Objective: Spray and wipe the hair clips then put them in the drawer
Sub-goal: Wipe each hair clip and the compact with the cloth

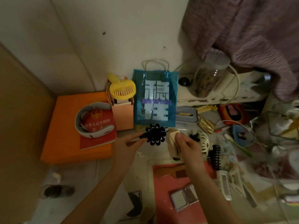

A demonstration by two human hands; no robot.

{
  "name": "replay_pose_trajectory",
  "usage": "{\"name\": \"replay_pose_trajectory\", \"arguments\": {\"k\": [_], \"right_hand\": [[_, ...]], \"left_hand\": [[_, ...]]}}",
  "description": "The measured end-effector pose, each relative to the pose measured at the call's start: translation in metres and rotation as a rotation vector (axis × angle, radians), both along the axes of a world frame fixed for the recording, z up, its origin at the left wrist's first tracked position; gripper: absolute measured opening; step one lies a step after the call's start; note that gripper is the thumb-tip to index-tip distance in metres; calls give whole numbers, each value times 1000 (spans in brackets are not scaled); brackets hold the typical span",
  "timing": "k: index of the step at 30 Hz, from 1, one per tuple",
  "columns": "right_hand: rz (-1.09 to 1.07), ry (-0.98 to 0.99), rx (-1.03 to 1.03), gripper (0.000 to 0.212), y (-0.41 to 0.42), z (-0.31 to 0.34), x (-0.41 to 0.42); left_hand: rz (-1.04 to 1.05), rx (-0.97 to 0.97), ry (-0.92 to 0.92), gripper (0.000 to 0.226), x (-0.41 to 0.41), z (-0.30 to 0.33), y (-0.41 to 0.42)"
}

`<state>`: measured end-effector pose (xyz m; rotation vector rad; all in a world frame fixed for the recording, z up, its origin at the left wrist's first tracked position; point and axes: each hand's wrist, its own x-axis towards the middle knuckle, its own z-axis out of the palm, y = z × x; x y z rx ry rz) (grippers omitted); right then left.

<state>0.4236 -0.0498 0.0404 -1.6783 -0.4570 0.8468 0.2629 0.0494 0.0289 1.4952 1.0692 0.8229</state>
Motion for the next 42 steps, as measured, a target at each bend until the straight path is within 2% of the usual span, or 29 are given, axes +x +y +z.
{"name": "replay_pose_trajectory", "arguments": {"k": [2, 5, 8, 11, 15, 19, 27, 32, 36, 40, 42], "right_hand": [[-4, -14, 35, 41, 3, 18, 2], [-39, 19, 95, 32, 7, 48, 2], [9, 43, 228, 27, 9, 75, 0], [78, 123, 339, 38, 10, 96, -4], [124, 186, 451, 43, 7, 117, -6], [179, 211, 558, 41, 3, 134, -8], [144, 140, 626, 35, 1, 160, -17], [54, 121, 644, 33, 2, 171, -21], [51, 136, 660, 30, 3, 176, -23], [53, 95, 670, 34, 1, 178, -19], [77, 85, 679, 30, -2, 179, -16]], "left_hand": [[-6, 56, -21, 30, 2, 20, -1], [-47, 152, -24, 35, 3, 51, -2], [-74, 162, -95, 37, 4, 81, -5], [-60, 218, -132, 33, 6, 108, -8], [-31, 367, -92, 27, 4, 135, -9], [-50, 427, -106, 30, -1, 154, -11], [-52, 505, -126, 33, -3, 187, -16], [-137, 398, -105, 42, -7, 207, -18], [-231, 312, -131, 29, -6, 219, -22], [-239, 276, -153, 28, -7, 226, -22], [-233, 264, -175, 28, -7, 229, -21]]}}
